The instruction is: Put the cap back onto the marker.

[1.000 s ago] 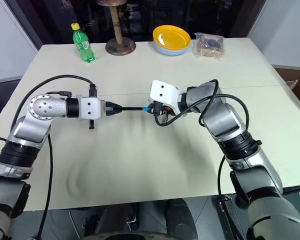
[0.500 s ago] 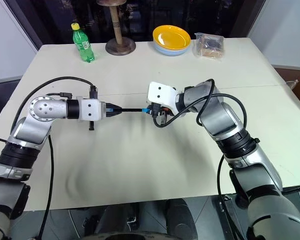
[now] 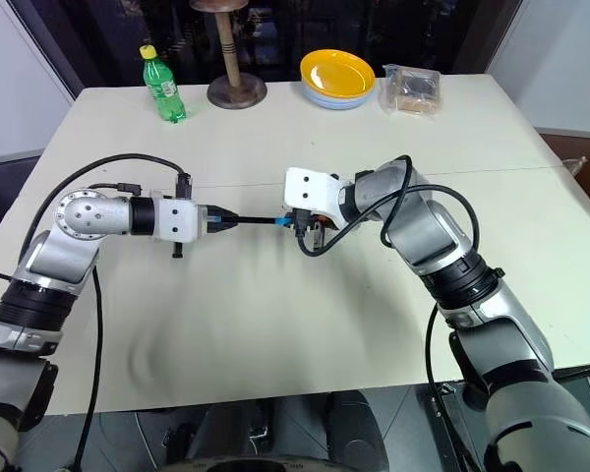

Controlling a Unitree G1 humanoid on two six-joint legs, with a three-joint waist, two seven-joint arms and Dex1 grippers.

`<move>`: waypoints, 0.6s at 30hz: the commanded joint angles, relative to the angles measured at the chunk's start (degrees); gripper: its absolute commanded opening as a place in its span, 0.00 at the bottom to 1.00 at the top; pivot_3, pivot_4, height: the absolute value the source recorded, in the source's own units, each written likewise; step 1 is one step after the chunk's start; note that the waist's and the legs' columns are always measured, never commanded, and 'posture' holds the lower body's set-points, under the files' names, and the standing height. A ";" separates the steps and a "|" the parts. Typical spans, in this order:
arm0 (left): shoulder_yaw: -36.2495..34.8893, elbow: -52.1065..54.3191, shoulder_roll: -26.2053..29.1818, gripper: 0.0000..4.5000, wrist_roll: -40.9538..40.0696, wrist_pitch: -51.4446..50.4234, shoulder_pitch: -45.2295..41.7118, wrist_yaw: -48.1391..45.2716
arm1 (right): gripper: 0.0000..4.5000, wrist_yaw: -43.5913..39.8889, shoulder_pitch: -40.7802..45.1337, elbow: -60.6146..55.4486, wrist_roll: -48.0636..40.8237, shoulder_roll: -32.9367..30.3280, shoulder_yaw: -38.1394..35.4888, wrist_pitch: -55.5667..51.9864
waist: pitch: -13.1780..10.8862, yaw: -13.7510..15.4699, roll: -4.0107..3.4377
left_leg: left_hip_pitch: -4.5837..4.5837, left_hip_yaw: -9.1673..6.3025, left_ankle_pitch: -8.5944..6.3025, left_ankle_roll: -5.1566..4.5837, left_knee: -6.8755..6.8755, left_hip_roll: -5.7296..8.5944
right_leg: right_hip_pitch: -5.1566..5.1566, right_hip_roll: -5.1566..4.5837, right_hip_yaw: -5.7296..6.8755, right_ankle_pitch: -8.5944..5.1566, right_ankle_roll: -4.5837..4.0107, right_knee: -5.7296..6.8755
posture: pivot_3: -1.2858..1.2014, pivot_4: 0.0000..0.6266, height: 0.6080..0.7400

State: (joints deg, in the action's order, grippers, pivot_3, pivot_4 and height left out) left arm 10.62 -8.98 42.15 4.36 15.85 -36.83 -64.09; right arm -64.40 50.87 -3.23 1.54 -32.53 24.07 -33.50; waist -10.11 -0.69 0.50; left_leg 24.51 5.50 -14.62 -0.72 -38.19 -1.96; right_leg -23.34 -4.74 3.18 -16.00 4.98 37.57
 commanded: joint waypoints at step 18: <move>1.27 2.54 -2.61 0.00 -1.51 0.71 -1.69 -0.15 | 0.01 1.30 3.24 -6.21 -1.89 5.04 -0.27 -1.08 | 0.00 0.01 0.00 | 0.00 0.00 0.00 0.00 0.00 0.00 | 0.00 0.00 0.00 0.00 0.00 0.00 | 0.52 0.24 1.00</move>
State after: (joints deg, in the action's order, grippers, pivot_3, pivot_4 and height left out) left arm 10.33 -8.99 41.69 4.59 15.27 -36.82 -64.08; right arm -63.39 51.09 -3.92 1.75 -30.76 24.01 -36.26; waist -10.11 -0.69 0.50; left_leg 24.51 5.50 -14.62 -0.72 -38.19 -1.96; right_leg -23.35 -4.74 3.18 -16.00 4.98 37.57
